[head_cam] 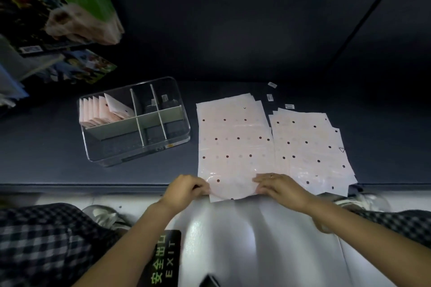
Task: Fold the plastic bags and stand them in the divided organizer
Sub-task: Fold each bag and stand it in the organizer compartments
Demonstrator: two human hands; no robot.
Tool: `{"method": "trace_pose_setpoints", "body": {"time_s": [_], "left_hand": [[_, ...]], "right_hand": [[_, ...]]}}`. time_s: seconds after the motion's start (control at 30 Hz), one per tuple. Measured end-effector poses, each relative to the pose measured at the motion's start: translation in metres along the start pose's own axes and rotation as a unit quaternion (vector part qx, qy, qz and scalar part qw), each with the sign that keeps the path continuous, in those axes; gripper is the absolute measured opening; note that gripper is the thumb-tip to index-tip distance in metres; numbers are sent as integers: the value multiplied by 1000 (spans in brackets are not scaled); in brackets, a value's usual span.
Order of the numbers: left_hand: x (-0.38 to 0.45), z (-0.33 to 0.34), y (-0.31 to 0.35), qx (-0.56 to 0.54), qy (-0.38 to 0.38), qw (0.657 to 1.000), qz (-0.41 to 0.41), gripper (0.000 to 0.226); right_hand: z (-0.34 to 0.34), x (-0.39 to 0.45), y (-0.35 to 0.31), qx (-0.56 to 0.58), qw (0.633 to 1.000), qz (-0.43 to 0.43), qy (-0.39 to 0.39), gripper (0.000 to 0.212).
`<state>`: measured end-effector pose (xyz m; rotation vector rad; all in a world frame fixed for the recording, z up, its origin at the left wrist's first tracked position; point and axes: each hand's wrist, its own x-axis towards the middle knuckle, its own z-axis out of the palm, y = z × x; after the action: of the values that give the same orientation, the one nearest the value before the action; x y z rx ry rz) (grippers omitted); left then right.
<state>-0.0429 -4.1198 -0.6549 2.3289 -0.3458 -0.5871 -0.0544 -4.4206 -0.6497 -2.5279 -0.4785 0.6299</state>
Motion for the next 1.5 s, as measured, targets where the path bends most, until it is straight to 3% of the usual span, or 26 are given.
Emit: {"method": "trace_pose_setpoints", "body": {"time_s": [0.2,0.27,0.33,0.43,0.5,0.67,0.8,0.9,1.03,1.13,1.3,1.37,1.43,1.5], "left_hand": [[2,-43,23,-164,-189,967,-51,7],[4,-56,30,-206,-182,959,-65,7],[8,-68,36,-252,-98,961,-54,10],[17,-78,43,-284,92,953,-41,16],[22,-79,44,-259,177,948,-51,16],[31,-59,41,-165,255,951,-67,14],[32,-38,43,41,343,938,20,32],[37,-16,40,152,290,941,87,36],[36,17,23,212,119,968,66,56],[30,36,9,269,45,961,41,67],[21,41,6,321,38,946,35,70],[17,41,5,331,42,941,48,70],[17,41,3,340,36,938,57,70],[20,40,2,346,26,937,49,71]], "right_hand": [[-59,8,-15,190,972,38,-135,8],[-79,14,-21,222,964,37,-141,12],[-95,25,-24,241,965,39,-97,11],[-109,47,-29,246,968,41,-22,11],[-115,63,-31,241,968,60,-35,9],[-121,99,-26,266,946,146,-119,9],[-108,133,-18,242,956,159,39,10],[-96,157,-11,198,961,164,103,7],[-82,179,-1,137,968,189,93,10],[-74,188,3,103,966,212,106,13],[-69,188,2,94,961,226,130,16],[-66,181,-5,34,963,222,148,12],[-58,165,-18,-94,959,177,198,22],[-39,141,-37,-146,961,57,227,27]]}}
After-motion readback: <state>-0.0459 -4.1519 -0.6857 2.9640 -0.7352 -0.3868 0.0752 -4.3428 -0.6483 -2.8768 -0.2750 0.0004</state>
